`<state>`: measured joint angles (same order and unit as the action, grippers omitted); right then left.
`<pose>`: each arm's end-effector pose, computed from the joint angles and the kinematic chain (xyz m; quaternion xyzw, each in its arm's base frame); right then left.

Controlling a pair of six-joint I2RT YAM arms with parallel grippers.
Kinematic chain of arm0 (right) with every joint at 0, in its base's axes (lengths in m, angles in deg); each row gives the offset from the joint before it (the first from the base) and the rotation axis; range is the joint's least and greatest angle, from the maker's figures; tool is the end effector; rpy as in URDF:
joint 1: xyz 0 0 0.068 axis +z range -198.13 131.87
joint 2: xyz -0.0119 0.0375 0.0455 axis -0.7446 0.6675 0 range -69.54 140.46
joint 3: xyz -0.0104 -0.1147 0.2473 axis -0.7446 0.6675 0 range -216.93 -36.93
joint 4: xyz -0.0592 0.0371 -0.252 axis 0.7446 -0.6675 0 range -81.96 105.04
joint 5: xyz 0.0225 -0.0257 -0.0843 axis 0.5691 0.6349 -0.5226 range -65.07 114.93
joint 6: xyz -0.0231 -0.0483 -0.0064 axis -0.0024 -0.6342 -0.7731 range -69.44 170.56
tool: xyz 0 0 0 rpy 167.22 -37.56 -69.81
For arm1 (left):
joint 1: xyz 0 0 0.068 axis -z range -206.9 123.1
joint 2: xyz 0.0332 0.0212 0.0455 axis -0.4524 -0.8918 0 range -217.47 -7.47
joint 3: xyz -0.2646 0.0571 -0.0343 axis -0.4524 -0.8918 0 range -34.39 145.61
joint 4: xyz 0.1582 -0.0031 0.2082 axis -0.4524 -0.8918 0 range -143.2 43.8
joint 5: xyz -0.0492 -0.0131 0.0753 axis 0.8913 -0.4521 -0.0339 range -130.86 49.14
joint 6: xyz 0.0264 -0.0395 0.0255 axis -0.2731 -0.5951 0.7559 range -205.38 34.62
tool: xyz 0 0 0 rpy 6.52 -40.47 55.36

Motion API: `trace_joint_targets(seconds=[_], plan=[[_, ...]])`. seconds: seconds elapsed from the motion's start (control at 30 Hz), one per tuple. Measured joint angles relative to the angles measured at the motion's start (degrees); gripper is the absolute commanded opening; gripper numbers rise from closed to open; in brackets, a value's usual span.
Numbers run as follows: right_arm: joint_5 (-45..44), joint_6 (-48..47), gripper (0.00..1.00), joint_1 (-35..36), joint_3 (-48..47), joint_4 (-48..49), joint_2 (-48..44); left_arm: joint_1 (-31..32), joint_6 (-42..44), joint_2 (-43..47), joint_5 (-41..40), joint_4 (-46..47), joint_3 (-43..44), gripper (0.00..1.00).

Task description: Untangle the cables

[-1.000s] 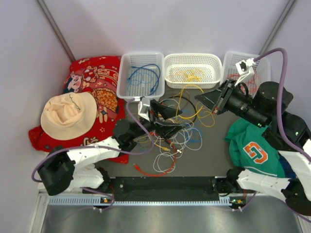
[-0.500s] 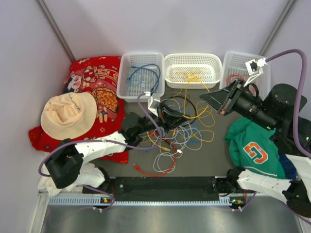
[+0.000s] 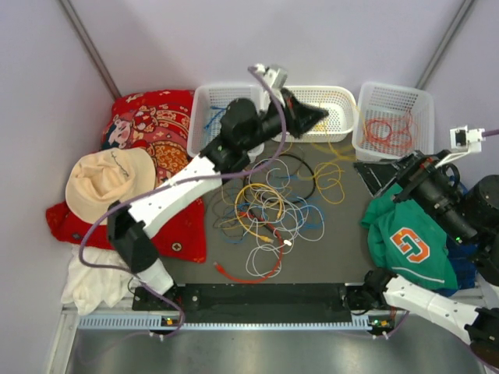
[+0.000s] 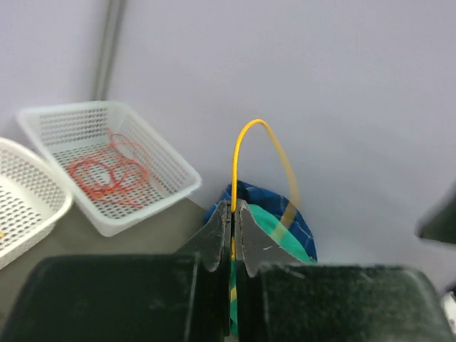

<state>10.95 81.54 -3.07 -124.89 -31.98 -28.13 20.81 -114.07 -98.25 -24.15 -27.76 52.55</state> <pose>0.0453 0.0332 0.5064 -0.0013 0.7099 0.3624 0.6039 0.2459 -0.2856 0.4481 0.2134 0.5777 -0.5539 0.5603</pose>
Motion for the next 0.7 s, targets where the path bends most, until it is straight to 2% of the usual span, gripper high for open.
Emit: trace_joint_targets(seconds=[0.13, 0.33, 0.5, 0.7], plan=[[-5.57, -1.36, 0.99, 0.02, 2.43, -0.59, -2.49, -6.49, -5.75, -12.0, -0.37, -11.08, 17.57, 0.0], [-10.78, -3.61, 0.99, 0.04, 6.64, -0.57, -5.6, -14.29, -12.0, -27.19, -0.57, -18.67, 31.36, 0.0], [-14.01, -5.05, 0.99, 0.07, 12.11, 1.2, -7.85, -16.41, -14.4, -37.2, -0.5, -17.55, 40.37, 0.0], [-15.76, -6.1, 0.99, 0.07, 20.61, 4.52, -9.73, -18.05, -15.56, -44.3, -0.59, -9.33, 45.46, 0.0]])
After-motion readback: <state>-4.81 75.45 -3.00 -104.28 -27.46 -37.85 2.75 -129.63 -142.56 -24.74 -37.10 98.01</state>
